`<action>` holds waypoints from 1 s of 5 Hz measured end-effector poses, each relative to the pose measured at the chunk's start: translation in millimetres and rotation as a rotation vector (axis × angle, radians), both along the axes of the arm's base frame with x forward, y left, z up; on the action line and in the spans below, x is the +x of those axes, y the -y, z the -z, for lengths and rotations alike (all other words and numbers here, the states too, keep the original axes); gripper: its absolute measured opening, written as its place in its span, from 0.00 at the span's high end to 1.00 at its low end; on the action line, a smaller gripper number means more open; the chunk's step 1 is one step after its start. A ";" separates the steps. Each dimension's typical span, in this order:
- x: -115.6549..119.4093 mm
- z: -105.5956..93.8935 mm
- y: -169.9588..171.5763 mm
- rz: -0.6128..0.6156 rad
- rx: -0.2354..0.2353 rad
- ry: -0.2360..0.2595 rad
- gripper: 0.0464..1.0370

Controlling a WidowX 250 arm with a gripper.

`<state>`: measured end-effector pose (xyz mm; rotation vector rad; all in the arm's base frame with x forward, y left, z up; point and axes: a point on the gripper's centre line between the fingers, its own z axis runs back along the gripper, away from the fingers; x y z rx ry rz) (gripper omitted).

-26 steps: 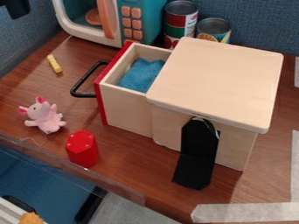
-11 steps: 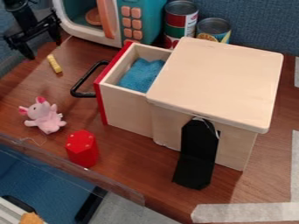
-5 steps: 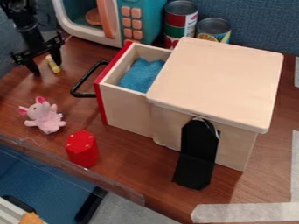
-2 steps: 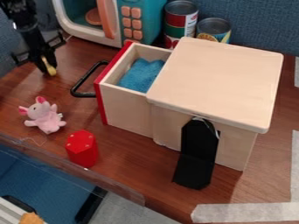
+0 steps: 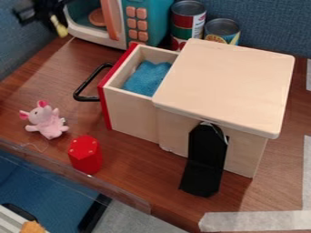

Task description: Grab the yellow object and put it inside the drawer

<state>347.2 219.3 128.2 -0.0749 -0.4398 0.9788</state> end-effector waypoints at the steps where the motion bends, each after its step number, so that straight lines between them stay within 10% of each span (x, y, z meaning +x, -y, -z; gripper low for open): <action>1: 1.2 -23.0 30.2 0.103 0.032 -0.002 0.86; 5: -4.5 -14.5 151.5 0.384 0.088 -0.015 0.87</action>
